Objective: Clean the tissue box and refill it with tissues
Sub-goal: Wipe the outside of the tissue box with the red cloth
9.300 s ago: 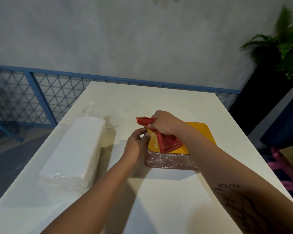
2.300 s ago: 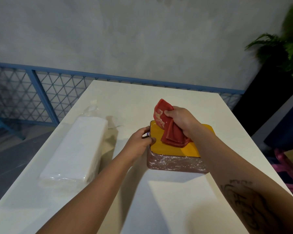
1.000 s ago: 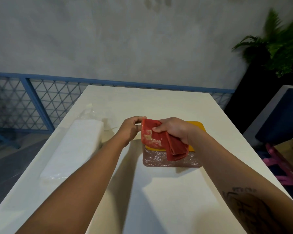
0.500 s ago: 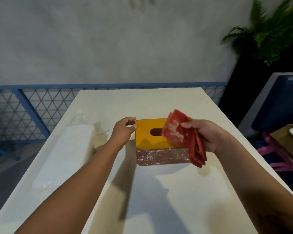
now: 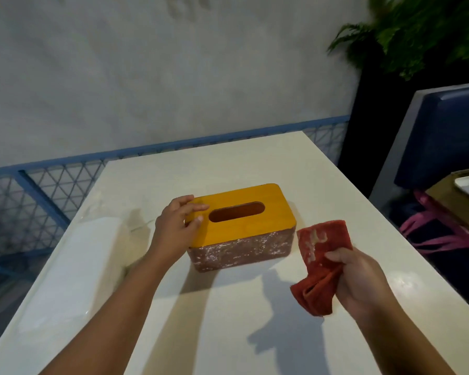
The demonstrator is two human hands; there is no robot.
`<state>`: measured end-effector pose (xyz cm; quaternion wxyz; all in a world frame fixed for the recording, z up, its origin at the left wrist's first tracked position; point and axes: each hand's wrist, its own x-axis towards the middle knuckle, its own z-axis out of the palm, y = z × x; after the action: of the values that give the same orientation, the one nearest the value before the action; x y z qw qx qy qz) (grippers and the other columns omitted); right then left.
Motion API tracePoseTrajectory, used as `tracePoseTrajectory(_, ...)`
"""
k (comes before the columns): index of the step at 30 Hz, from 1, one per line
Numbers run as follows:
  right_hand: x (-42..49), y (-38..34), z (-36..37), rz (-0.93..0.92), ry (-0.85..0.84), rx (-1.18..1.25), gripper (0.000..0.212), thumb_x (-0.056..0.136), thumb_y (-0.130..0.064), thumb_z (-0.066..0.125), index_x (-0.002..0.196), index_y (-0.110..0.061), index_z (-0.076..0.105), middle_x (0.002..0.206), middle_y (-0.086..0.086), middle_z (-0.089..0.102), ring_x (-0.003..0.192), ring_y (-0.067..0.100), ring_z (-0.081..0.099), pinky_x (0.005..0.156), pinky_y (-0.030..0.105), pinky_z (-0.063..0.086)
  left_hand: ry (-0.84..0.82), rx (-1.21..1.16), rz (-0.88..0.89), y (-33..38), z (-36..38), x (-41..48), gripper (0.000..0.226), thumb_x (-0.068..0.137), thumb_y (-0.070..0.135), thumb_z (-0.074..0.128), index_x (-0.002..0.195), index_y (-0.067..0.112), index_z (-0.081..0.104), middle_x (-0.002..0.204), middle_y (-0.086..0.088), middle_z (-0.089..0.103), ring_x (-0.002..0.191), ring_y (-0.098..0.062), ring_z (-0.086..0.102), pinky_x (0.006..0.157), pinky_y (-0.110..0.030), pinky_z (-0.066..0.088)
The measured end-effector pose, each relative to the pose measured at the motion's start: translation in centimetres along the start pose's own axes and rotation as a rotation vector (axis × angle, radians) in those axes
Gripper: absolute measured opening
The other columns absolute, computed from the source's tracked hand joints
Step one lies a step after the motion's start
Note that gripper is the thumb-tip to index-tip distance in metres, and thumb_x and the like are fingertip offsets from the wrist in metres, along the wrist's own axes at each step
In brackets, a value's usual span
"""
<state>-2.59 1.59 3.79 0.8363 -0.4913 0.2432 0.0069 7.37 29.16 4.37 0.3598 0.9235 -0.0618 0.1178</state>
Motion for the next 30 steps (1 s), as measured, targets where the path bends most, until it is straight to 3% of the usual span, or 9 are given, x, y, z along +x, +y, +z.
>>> tracePoseTrajectory(3, -0.8, 0.6, 0.3, -0.031, 0.01, 0.015, 0.024, 0.086, 0.008, 0.037, 0.091, -0.006, 0.056, 0.083, 0.019, 0.057, 0.049, 0.026, 0.064, 0.054, 0.036, 0.048, -0.046, 0.104, 0.026, 0.6, -0.2, -0.1, 0.025, 0.09, 0.02, 0.061, 0.107, 0.038, 0.065, 0.142, 0.002, 0.044, 0.131, -0.02, 0.039, 0.109, -0.05, 0.03)
tracePoseTrajectory(5, -1.0, 1.1, 0.4, -0.019, 0.031, 0.02, 0.021, 0.088, 0.006, 0.037, 0.09, -0.007, 0.053, 0.079, 0.02, 0.055, 0.042, 0.028, 0.062, 0.054, 0.034, 0.044, -0.08, 0.122, 0.025, 0.9, -0.2, 0.0, 0.024, 0.091, 0.024, 0.059, 0.104, 0.044, 0.061, 0.144, 0.003, 0.04, 0.133, -0.021, 0.035, 0.11, -0.052, 0.027)
tracePoseTrajectory(6, -0.9, 1.4, 0.4, -0.02, 0.051, 0.022, 0.019, 0.089, 0.005, 0.038, 0.092, -0.006, 0.053, 0.077, 0.02, 0.054, 0.042, 0.031, 0.062, 0.055, 0.034, 0.043, -0.101, 0.135, 0.024, 1.1, -0.3, 0.2, 0.024, 0.091, 0.026, 0.058, 0.104, 0.045, 0.06, 0.146, 0.003, 0.038, 0.134, -0.021, 0.034, 0.11, -0.051, 0.026)
tracePoseTrajectory(10, -0.1, 2.9, 1.4, -0.073, 0.129, 0.01, 0.022, 0.088, 0.002, 0.044, 0.099, -0.01, 0.06, 0.083, 0.016, 0.058, 0.077, 0.033, 0.055, 0.071, 0.045, 0.045, -0.249, 0.212, 0.019, 1.2, -0.4, 1.4, 0.02, 0.09, 0.033, 0.059, 0.107, 0.043, 0.063, 0.151, 0.004, 0.03, 0.138, -0.022, 0.027, 0.112, -0.049, 0.022)
tracePoseTrajectory(13, 0.2, 3.9, 2.7, -0.105, 0.181, -0.037, 0.025, 0.087, 0.0, 0.048, 0.106, -0.011, 0.059, 0.085, 0.012, 0.059, 0.075, 0.028, 0.054, 0.071, 0.041, 0.042, -0.375, 0.161, 0.033, 1.2, -0.5, 2.2, 0.02, 0.087, 0.031, 0.063, 0.095, 0.05, 0.061, 0.151, 0.002, 0.028, 0.139, -0.022, 0.027, 0.112, -0.05, 0.026)
tracePoseTrajectory(19, 0.4, 5.5, 4.7, -0.229, 0.232, -0.128, 0.009, 0.088, 0.002, 0.044, 0.091, 0.009, 0.049, 0.072, 0.013, 0.048, 0.062, 0.024, 0.044, 0.058, 0.033, 0.032, -0.432, 0.101, 0.122, 1.0, -0.6, 2.4, 0.024, 0.089, 0.022, 0.06, 0.089, 0.046, 0.06, 0.151, -0.003, 0.027, 0.139, -0.021, 0.026, 0.108, -0.038, 0.028)
tracePoseTrajectory(25, 0.7, 6.8, 6.4, -0.307, 0.336, -0.11, 0.022, 0.082, -0.009, 0.049, 0.07, -0.026, 0.058, 0.067, 0.009, 0.055, 0.06, 0.025, 0.051, 0.06, 0.038, 0.038, -0.442, 0.038, 0.203, 0.0, -0.2, 2.6, 0.022, 0.089, 0.018, 0.06, 0.09, 0.04, 0.062, 0.147, -0.005, 0.03, 0.138, -0.021, 0.026, 0.105, -0.031, 0.024)
tracePoseTrajectory(30, 0.9, 7.3, 7.1, -0.409, 0.429, -0.117, 0.023, 0.088, -0.008, 0.047, 0.075, -0.025, 0.054, 0.069, 0.005, 0.056, 0.058, 0.023, 0.053, 0.058, 0.035, 0.044, -0.449, 0.019, 0.226, -0.2, -0.2, 3.0, 0.021, 0.088, 0.018, 0.063, 0.086, 0.039, 0.063, 0.145, -0.005, 0.033, 0.137, -0.022, 0.027, 0.111, -0.042, 0.026)
